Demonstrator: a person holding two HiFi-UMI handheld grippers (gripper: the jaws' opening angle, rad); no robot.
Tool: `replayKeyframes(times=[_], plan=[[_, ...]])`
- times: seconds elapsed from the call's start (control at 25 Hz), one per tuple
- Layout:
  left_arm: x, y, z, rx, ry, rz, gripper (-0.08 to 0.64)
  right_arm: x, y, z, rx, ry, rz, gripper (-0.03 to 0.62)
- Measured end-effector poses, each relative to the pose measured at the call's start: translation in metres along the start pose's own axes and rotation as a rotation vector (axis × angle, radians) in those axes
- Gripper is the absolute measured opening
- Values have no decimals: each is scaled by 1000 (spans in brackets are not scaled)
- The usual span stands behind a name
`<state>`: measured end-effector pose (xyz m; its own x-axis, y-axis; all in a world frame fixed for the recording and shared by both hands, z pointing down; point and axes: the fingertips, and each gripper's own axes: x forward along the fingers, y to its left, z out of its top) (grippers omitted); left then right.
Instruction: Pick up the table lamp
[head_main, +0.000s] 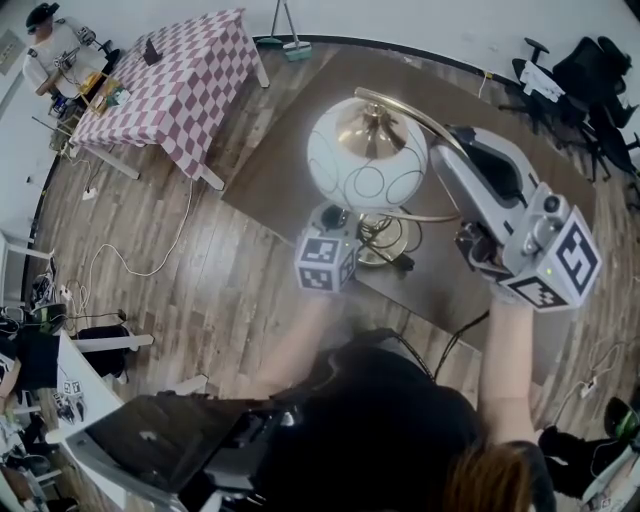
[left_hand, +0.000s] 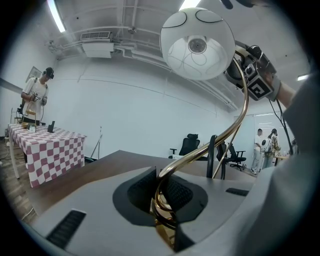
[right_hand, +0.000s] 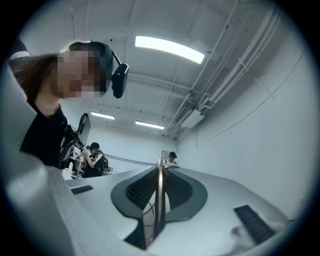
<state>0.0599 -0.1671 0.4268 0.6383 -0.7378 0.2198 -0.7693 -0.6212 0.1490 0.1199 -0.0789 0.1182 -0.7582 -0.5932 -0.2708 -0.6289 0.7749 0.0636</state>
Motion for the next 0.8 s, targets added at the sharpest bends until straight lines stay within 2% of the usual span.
replayKeyframes(times=[0.8], plan=[[-20,21,-1,-24,-18,32,29,21,21,-4,4,-8,40,43]])
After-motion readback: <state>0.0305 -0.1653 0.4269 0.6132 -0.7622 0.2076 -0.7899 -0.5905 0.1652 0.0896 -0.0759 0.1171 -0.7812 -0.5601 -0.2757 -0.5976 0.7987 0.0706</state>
